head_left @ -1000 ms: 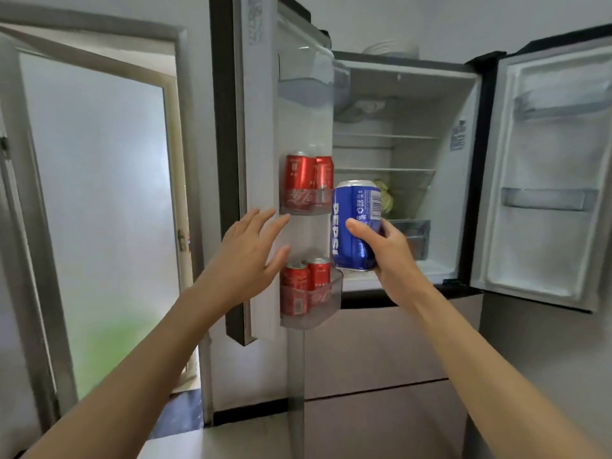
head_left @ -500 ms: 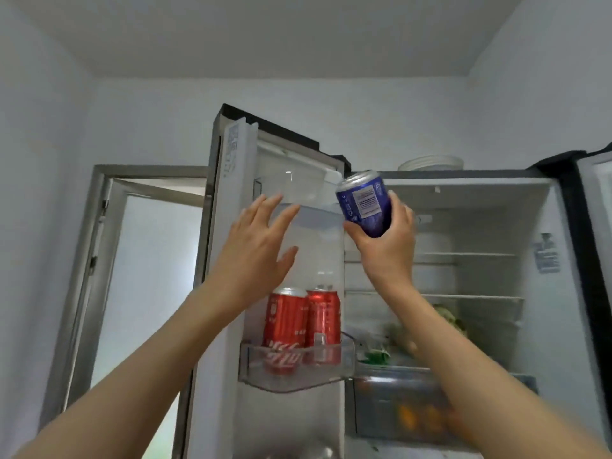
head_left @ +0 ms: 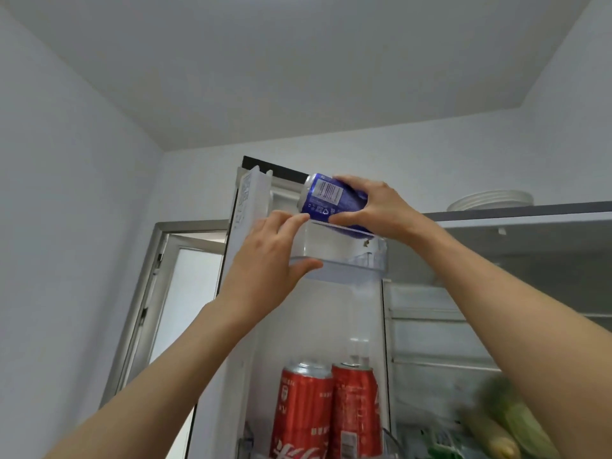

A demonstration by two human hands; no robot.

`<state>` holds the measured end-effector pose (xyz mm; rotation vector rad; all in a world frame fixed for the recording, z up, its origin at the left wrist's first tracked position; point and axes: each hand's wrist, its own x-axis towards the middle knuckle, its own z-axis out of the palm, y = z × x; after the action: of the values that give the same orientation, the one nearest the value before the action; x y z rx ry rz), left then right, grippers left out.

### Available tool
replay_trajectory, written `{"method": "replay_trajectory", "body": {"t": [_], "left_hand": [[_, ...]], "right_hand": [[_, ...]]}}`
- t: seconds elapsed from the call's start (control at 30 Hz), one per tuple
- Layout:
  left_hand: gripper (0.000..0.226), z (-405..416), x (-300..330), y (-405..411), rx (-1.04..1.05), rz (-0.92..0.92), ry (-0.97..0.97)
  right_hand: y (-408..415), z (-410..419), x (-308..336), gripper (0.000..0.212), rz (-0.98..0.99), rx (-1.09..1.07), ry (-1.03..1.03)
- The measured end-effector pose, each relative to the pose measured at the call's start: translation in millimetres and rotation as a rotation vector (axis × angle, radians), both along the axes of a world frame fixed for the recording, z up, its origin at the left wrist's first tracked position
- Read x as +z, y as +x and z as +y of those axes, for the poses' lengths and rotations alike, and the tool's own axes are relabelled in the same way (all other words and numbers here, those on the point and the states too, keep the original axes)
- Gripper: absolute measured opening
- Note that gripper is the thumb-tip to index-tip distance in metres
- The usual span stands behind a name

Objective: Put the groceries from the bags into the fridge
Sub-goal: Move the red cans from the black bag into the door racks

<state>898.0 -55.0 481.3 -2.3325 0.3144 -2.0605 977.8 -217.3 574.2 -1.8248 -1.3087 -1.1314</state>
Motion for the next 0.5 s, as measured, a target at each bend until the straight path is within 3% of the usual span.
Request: {"method": "replay_trajectory", "body": {"t": [0.2,0.33,0.5], "left_hand": [[0.066,-1.4,-0.5,-0.5,-0.015,-0.006,-0.004],[0.066,-1.9,0.3,-0.6,0.0,-0.001,0.0],[0.065,-1.7,1.0,-0.6,0.014,0.021,-0.018]], "right_hand": [[10.5,5.2,-0.6,0.05,0.376,0.259,-0.085],[9.7,4.1,2.1,0.031,0.405,0.164,-0.187],[2.0,6.1,0.1,0.023,0.354,0.079,-0.239]]}}
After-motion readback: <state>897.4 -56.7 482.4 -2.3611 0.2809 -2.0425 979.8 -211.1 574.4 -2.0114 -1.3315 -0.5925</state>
